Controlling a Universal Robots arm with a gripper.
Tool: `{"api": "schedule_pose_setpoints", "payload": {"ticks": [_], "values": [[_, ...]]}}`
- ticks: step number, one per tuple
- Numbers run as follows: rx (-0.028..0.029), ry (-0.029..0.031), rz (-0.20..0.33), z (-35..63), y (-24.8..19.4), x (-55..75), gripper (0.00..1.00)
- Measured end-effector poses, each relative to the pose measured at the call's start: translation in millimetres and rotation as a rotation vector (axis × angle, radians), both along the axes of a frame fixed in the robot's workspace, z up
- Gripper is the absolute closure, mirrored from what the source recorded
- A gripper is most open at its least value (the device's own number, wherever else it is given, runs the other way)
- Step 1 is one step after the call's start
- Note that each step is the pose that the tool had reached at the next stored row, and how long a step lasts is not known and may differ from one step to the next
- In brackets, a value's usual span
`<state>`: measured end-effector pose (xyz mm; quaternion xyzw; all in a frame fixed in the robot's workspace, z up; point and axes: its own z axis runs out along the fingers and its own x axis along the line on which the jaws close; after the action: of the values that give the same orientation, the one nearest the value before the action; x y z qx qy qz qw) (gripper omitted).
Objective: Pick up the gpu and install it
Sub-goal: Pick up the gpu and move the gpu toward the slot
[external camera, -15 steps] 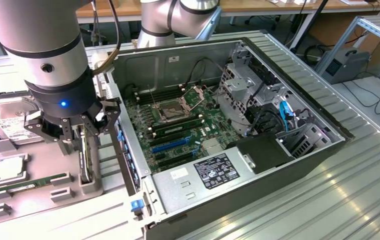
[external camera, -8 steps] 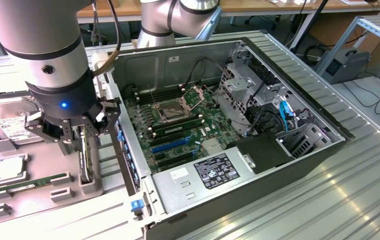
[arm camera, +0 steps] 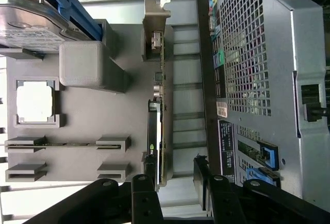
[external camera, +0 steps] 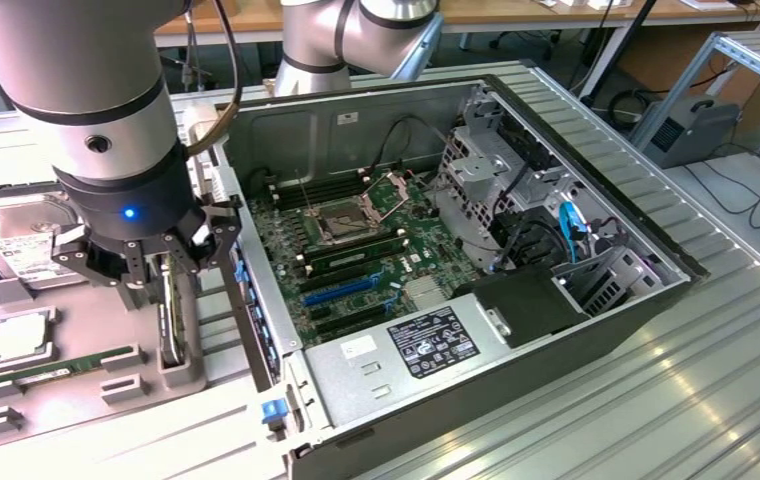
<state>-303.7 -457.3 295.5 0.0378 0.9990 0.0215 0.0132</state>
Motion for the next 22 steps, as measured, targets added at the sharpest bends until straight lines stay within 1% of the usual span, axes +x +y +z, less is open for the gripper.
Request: {"api": "schedule_pose_setpoints", "payload": {"ticks": [22], "values": [[0.0000, -0.0001, 0.000, -7.9, 0.0, 0.0, 0.58]]}}
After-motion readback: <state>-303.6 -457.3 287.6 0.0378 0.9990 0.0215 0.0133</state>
